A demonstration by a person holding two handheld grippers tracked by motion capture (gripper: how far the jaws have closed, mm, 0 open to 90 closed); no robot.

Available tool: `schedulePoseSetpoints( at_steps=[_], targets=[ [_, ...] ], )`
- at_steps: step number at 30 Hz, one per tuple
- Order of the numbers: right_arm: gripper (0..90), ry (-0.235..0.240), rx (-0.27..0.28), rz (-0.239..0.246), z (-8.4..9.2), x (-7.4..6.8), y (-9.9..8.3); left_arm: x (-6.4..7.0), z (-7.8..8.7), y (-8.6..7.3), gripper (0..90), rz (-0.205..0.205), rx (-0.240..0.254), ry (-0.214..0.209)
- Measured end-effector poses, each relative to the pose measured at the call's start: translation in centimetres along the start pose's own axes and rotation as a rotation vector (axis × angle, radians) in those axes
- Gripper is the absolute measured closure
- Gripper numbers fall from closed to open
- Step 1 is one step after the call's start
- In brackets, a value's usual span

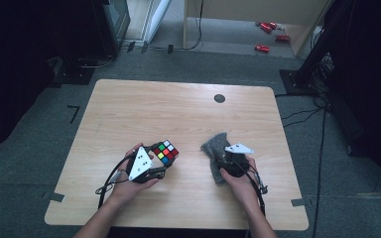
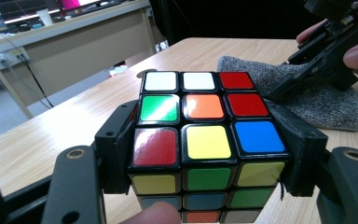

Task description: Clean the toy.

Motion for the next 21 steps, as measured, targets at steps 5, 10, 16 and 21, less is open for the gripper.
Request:
schedulePoseSetpoints(
  at_steps=[5,10,16,21],
  targets=[
    [67.8,0.112,0.106,-0.062,1.6,-0.6,1.1,0.2,-0.2,-0.1,34.1,0.006,-0.032,-0.002],
    [67.7,0.295,0.280,-0.031,4.7,-3.6,3.2,0.7,-0.5,-0.2,34.3,-0.006,-0.069,-0.030],
    [67.5,0.451,0.377,0.080,7.6,-7.9,4.3,1.9,-0.8,0.1,34.4,-0.038,-0.091,-0.086],
    [67.3,0.520,0.340,0.127,7.6,-10.1,4.0,3.0,-0.9,0.5,34.4,-0.060,-0.092,-0.128]
  ],
)
Point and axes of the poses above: each handheld gripper's, and its own axes: z roughly backward along the jaws, y roughly out of its top, x roughly to its right, the point moved 3 cm from there along -z, roughly forward along the jaws, and after that the axes turned 2 degrees about -y, right-handed, at the moved point
